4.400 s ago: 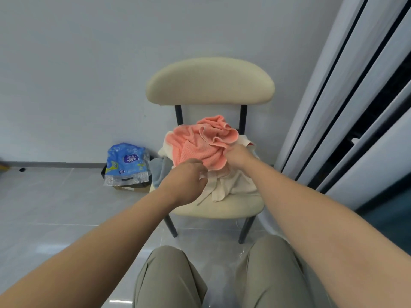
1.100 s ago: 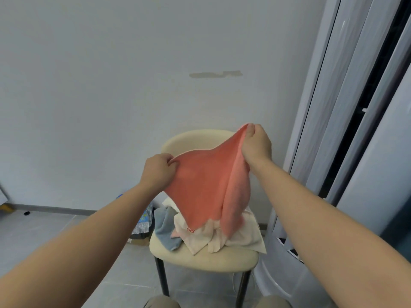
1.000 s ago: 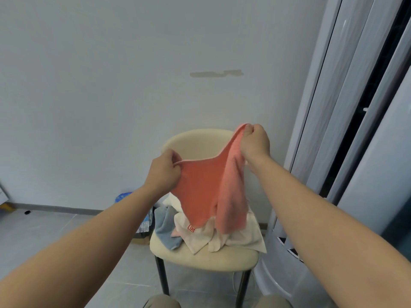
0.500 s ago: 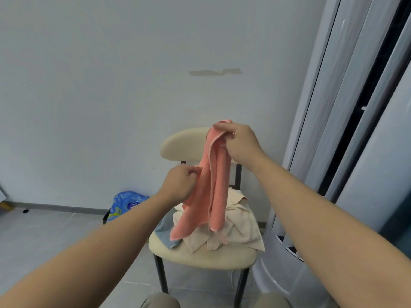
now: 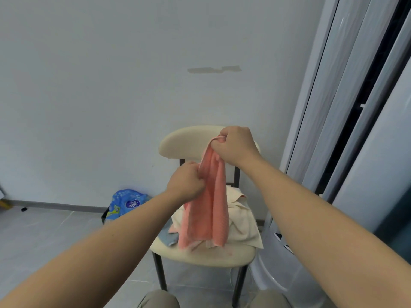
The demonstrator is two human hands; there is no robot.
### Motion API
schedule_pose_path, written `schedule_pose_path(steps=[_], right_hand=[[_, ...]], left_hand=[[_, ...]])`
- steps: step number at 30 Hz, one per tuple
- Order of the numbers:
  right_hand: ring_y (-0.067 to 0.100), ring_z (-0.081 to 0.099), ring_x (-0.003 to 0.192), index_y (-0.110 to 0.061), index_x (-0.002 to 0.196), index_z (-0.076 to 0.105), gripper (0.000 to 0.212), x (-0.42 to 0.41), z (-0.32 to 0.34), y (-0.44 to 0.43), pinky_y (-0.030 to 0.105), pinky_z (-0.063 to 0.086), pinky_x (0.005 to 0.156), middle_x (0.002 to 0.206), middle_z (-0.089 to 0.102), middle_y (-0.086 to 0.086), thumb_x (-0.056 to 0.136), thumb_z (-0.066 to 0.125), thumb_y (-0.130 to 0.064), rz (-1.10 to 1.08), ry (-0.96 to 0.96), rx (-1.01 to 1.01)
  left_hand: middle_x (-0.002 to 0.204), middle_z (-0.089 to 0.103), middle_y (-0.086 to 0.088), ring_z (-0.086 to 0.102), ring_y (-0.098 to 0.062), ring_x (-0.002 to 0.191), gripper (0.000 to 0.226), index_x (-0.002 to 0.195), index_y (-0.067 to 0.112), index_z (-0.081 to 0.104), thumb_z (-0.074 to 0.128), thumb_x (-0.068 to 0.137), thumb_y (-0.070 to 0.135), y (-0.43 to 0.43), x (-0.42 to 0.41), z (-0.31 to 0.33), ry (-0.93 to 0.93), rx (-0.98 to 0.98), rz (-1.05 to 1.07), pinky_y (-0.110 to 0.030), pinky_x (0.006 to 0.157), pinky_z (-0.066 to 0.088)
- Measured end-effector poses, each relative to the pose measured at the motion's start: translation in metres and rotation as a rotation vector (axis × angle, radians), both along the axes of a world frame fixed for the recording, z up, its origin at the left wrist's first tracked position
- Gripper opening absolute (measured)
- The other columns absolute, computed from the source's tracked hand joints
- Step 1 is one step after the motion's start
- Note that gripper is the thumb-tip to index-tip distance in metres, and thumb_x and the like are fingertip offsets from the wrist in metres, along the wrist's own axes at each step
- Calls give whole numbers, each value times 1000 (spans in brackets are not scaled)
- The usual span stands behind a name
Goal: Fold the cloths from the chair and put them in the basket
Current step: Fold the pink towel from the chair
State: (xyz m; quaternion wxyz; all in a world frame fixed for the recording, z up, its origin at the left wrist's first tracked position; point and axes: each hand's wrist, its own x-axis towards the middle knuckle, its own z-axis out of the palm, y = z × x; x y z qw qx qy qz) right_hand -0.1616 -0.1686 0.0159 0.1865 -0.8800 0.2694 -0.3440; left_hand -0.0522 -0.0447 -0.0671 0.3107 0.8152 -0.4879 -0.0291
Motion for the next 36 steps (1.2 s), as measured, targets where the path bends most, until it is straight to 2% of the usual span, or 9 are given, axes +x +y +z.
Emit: schedule_pose_path(steps=[2,6,11,14,17,21,26,29,36], right_hand=[[17,29,50,-12,51,33,38,-4,-1,-5,35,28,52,49,33,3,80,57,-17,-18,2,24],[19,23,54,-17,52,26,41,-13,-6,-17,35,23,53,53,25,2,81,55,-15,-25,21,56],[22,44,55,-12,56,45,30,-23,-20,-36,28,32,50,58,46,3,81,56,-22,-182,234,112],[30,57,75,-14,78,61,16,-28,-32,-36,29,47,66,77,55,3,82,54,-27,-247,431,108],[32,63,99,-20,106,70,43,-27,-47,-33,38,57,87,110,65,7,68,52,-28,-176,590,134],[19,60,110,-33,132,60,66,-24,-64,-17,38,54,95,125,56,-5,67,73,-36,191,576,207],[14,62,83,-33,95,71,5,-11,-81,0,32,50,75,82,66,-11,91,68,-34,314,340,205],[16,58,80,-21,92,74,14,-10,-85,-4,28,40,70,77,61,-8,95,63,-28,234,337,160],[27,69,86,-13,83,75,14,-16,-90,-17,32,56,70,89,73,10,86,61,-13,22,526,169]], left_hand=[[64,47,-4,47,-27,63,31,54,14,34,51,79,7,3,6,-5,28,29,72,-33,51,29],[62,50,-5,46,-22,60,42,56,17,39,48,97,21,11,26,-12,56,98,102,-33,53,34],[58,54,6,47,-11,58,45,53,28,52,50,97,17,25,39,-9,54,171,74,-27,55,35],[54,52,1,46,-17,58,38,60,13,61,52,91,32,26,43,-6,26,109,112,-33,59,38],[69,71,-2,63,-20,69,31,76,17,78,58,86,39,26,40,4,-34,-12,95,-38,69,49],[87,79,7,63,1,71,15,90,21,83,68,88,20,20,26,18,-87,-91,7,-16,67,48],[88,78,10,55,25,67,18,91,21,83,70,84,11,19,19,20,-61,-81,-77,-1,62,38],[91,77,15,53,29,73,31,94,23,83,66,81,1,25,25,18,-68,8,-95,2,67,37],[93,74,30,66,10,92,38,90,38,83,61,80,8,31,35,11,-29,90,-30,-16,83,51]])
